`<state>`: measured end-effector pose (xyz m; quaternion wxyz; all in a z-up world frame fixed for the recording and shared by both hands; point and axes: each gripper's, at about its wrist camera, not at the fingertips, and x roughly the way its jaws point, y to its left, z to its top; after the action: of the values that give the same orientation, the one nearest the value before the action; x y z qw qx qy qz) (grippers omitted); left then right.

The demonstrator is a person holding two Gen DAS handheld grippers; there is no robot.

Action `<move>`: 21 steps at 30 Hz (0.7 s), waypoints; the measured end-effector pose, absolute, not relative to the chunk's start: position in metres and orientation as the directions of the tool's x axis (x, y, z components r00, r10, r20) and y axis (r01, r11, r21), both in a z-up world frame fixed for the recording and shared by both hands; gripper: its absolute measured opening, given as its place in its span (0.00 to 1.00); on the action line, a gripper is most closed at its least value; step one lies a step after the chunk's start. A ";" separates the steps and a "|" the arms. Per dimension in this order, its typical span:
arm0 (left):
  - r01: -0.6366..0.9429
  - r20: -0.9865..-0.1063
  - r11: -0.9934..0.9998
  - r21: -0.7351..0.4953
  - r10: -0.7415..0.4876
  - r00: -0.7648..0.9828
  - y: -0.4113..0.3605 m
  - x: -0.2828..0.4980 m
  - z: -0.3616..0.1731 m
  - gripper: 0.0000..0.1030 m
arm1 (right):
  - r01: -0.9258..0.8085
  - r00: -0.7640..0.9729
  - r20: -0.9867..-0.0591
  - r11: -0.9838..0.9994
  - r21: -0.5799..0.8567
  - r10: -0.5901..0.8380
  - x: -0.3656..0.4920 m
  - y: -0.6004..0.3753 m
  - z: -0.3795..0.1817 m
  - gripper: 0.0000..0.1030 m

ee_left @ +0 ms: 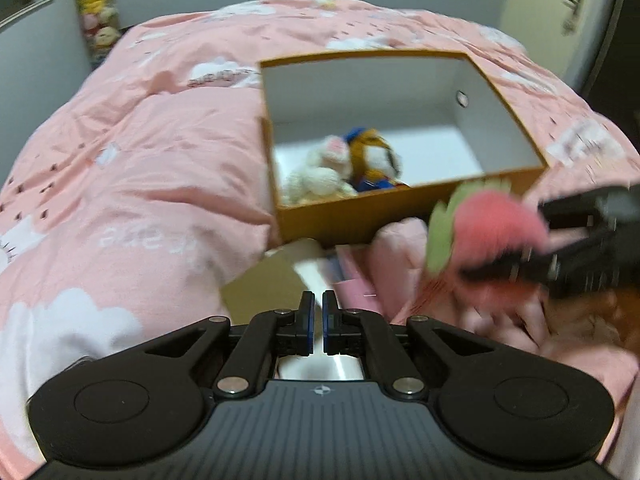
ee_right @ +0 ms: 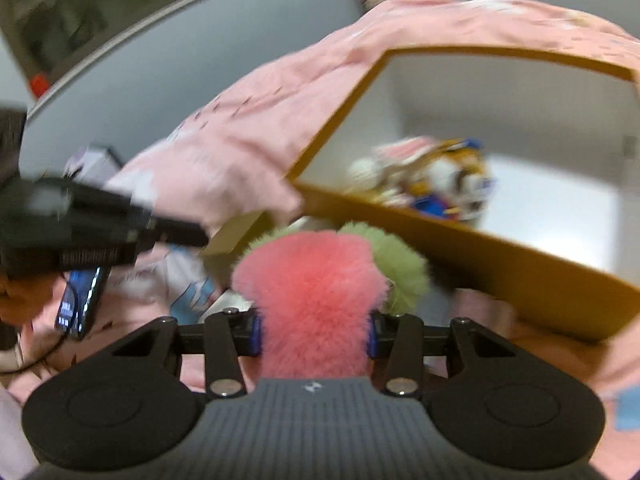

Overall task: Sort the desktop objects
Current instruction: 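Grasp the pink-green pompom with the right gripper and lift it toward the box, then grasp the pink padded pouch with the left gripper while the right gripper holds the pompom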

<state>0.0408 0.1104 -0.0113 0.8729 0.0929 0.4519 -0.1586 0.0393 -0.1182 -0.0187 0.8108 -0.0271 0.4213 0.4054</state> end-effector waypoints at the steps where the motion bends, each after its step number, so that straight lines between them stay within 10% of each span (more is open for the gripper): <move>1: 0.392 -0.824 0.920 0.022 -0.205 0.527 0.106 0.039 -0.014 0.02 | -0.666 0.338 -0.706 0.688 0.288 0.622 0.039 -0.126 -0.016 0.45; 21: 0.502 -0.841 0.864 -0.025 -0.289 0.456 0.057 0.045 -0.043 0.19 | -0.531 0.466 -0.720 0.814 0.237 0.514 0.046 -0.181 -0.013 0.45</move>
<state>0.0453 0.0569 -0.0430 0.8457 0.1143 0.4659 -0.2339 0.0457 -0.1812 -0.0128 0.8562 -0.0102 0.4169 0.3051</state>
